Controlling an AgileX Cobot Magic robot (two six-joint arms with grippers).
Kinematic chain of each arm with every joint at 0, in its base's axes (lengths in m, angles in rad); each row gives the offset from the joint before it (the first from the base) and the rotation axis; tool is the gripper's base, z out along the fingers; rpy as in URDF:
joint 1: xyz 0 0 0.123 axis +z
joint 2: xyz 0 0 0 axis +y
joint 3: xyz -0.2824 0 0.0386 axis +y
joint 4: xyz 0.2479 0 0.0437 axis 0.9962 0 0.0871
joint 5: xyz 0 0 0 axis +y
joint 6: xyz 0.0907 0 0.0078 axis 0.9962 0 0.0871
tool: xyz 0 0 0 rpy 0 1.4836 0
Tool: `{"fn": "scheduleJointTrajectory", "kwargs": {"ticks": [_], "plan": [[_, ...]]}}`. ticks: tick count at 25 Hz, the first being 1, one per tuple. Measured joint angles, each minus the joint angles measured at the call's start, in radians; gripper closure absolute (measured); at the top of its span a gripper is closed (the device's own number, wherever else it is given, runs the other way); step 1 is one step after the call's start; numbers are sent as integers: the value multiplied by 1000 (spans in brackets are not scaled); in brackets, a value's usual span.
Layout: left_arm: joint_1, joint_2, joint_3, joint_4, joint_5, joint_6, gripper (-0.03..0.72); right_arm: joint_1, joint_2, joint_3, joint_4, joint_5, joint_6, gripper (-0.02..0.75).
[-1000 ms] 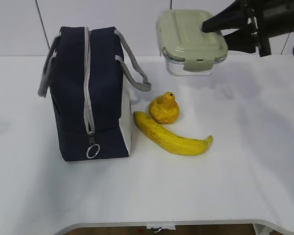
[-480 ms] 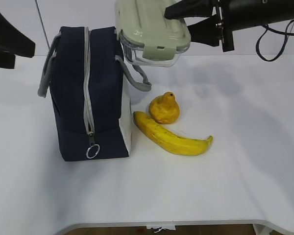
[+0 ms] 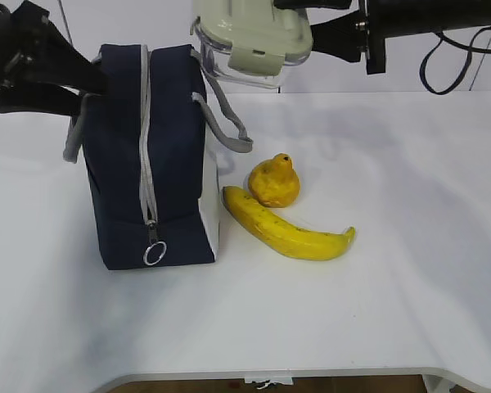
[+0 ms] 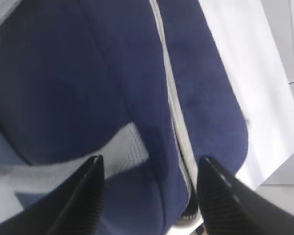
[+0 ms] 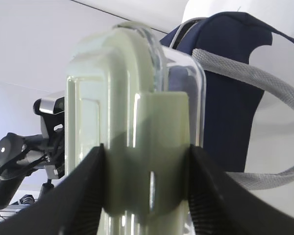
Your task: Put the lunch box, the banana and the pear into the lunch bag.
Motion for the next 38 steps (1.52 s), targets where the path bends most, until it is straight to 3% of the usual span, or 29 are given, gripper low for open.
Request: {"fn": "scheduleJointTrajectory", "kwargs": {"ticks": [4, 9, 18, 19, 38], "plan": [[0, 98, -38, -13, 21, 18, 253, 28, 0, 0, 15, -18, -13, 371], [0, 126, -44, 38, 32, 23, 487, 84, 0, 0, 30, -63, -17, 371], [0, 133, -46, 76, 78, 29, 601, 173, 0, 0, 36, -136, -40, 371], [0, 133, -46, 85, 86, 32, 662, 180, 0, 0, 37, -145, -44, 371], [0, 125, -139, 128, 196, 38, 673, 217, 97, 2, 97, -218, -82, 371]]}}
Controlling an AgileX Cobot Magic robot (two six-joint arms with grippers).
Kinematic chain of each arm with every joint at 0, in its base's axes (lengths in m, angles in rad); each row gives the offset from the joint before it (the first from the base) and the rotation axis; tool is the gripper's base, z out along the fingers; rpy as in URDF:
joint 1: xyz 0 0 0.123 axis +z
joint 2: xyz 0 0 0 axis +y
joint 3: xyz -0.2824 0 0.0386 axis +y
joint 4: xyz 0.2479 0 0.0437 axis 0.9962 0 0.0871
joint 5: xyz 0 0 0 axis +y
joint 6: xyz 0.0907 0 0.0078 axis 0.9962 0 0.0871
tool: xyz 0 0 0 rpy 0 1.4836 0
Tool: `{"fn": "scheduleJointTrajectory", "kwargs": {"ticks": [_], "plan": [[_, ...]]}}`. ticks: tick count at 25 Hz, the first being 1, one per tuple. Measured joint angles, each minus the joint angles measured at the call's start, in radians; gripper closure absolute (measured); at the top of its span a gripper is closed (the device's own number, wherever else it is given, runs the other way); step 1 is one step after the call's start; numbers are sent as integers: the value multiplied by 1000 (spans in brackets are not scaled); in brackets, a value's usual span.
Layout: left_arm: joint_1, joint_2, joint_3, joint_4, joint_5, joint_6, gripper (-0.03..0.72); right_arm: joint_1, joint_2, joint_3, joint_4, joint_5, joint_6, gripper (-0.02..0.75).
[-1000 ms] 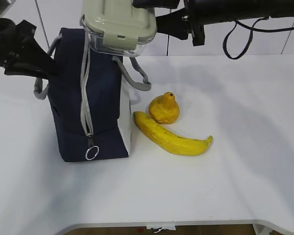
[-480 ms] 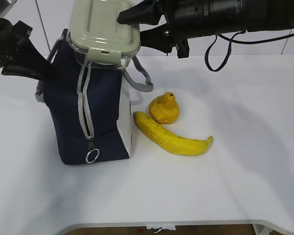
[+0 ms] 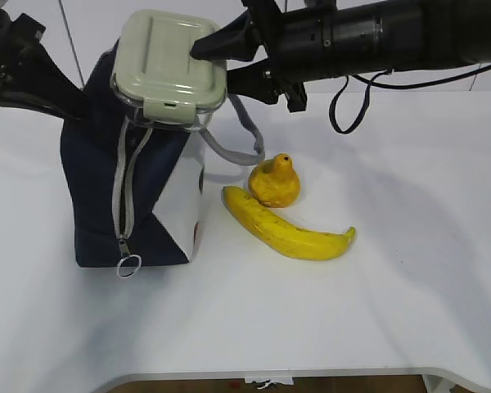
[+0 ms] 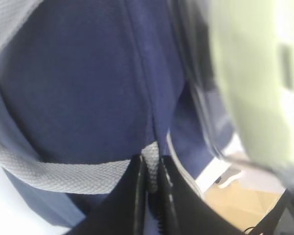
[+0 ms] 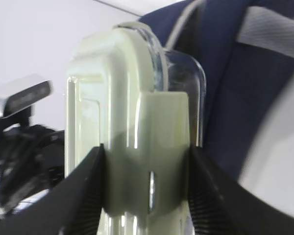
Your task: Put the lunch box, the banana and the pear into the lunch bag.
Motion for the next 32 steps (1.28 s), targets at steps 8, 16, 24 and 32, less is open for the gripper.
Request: {"fn": "scheduleJointTrajectory", "kwargs": {"ticks": [8, 16, 24, 32], "plan": [[0, 0, -2, 24, 6, 0, 673, -36, 10, -14, 93, 78, -20, 371], [0, 0, -2, 28, 6, 0, 673, -27, 11, -117, 121, 102, -50, 371], [0, 0, -2, 28, 6, 0, 673, 8, 60, -122, 152, 43, -81, 371], [0, 0, -2, 28, 6, 0, 673, 16, 142, -131, 172, -13, -102, 371]]}}
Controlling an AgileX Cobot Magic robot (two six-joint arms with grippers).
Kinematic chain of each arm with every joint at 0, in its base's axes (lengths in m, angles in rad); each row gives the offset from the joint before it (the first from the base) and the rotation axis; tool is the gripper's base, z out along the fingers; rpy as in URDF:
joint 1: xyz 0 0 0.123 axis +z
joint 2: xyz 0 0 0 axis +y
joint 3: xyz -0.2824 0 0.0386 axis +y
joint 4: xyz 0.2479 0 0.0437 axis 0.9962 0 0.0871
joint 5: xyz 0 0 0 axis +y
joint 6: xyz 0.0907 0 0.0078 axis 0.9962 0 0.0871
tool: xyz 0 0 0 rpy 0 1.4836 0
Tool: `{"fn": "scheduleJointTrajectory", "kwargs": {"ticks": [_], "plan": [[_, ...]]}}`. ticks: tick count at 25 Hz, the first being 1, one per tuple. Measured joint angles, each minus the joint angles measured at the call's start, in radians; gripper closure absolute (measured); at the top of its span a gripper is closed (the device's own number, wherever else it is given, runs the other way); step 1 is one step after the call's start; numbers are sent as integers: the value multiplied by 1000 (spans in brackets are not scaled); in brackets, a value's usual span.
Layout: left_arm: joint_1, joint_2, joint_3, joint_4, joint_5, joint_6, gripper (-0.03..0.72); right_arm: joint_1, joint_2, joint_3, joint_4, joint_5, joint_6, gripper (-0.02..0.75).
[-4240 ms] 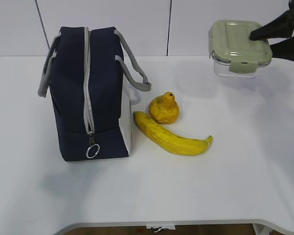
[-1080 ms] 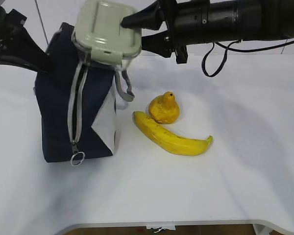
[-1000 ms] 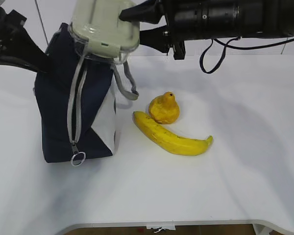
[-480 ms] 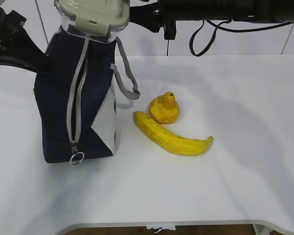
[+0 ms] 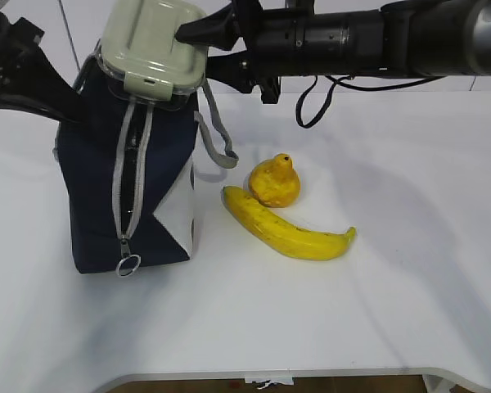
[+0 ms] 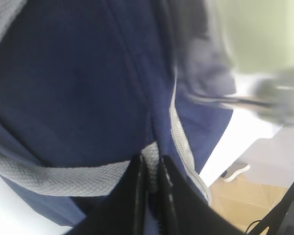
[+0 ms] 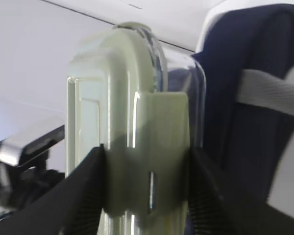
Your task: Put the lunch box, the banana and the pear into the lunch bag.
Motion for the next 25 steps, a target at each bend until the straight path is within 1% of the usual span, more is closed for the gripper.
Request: {"fn": "scheduleJointTrajectory", "kwargs": {"ticks": [3, 5, 7, 8, 11, 13, 17, 19, 25], "plan": [[0, 0, 0, 0, 0, 0, 673, 0, 24, 0, 0, -9, -14, 371], [0, 0, 0, 0, 0, 0, 673, -2, 32, 0, -39, -11, -18, 371], [0, 0, 0, 0, 0, 0, 673, -12, 34, 0, -101, -11, -20, 371], [0, 0, 0, 0, 0, 0, 673, -16, 34, 0, -173, -13, -22, 371], [0, 0, 0, 0, 0, 0, 673, -21, 34, 0, -327, -19, -22, 371], [0, 0, 0, 0, 0, 0, 673, -21, 34, 0, -378, -19, -20, 371], [0, 0, 0, -9, -2, 0, 673, 9, 36, -12, -407, -23, -16, 371], [0, 0, 0, -33, -4, 0, 673, 34, 36, -33, -414, -25, -1, 371], [0, 0, 0, -42, -4, 0, 673, 83, 36, -84, -442, -25, 99, 371]]}}
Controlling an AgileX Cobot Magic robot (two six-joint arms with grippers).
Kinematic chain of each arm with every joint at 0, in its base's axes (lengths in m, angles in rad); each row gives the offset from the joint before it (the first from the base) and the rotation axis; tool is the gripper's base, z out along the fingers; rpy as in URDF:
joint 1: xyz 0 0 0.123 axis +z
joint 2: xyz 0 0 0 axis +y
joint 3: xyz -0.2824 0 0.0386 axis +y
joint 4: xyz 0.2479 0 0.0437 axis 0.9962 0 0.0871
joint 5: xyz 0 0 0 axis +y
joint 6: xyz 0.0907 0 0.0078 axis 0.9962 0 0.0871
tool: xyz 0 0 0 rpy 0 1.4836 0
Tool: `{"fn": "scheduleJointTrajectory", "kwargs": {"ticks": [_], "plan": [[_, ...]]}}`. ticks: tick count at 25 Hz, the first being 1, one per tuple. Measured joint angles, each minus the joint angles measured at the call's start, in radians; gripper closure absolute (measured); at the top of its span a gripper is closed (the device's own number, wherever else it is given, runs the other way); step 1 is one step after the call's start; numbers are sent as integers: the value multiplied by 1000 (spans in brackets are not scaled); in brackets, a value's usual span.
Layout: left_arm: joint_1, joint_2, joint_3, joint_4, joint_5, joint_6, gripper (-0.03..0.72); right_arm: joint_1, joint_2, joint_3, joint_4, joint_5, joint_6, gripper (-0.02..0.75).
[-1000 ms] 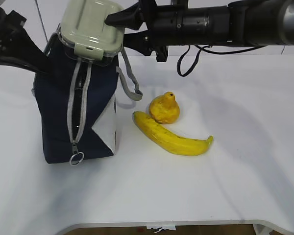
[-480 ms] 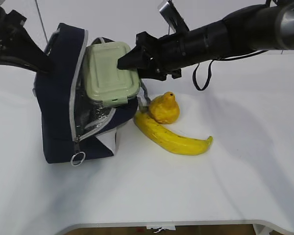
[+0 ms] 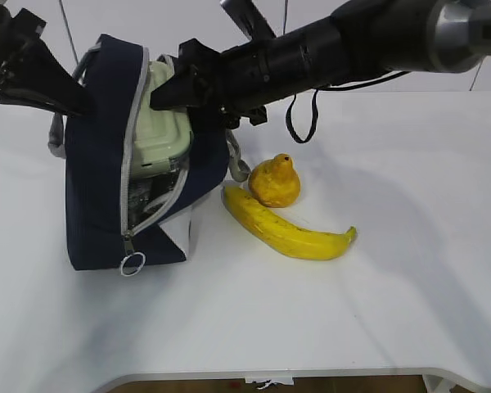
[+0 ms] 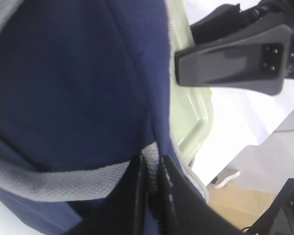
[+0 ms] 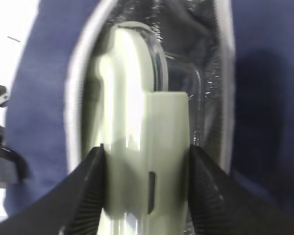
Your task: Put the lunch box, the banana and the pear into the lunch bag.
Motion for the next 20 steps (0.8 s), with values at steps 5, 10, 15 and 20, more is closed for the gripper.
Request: {"fn": "scheduleJointTrajectory", "kwargs": {"ticks": [5, 10, 15, 20], "plan": [[1, 0, 0, 0, 0, 0, 673, 23, 4, -17, -12, -30, 31, 371], [2, 0, 0, 2, 5, 0, 673, 52, 31, -36, -6, -57, 52, 371], [2, 0, 0, 2, 11, 0, 673, 68, 87, -86, 1, -74, 56, 371], [2, 0, 0, 6, 13, 0, 673, 72, 167, -170, 5, -79, 61, 371]]}}
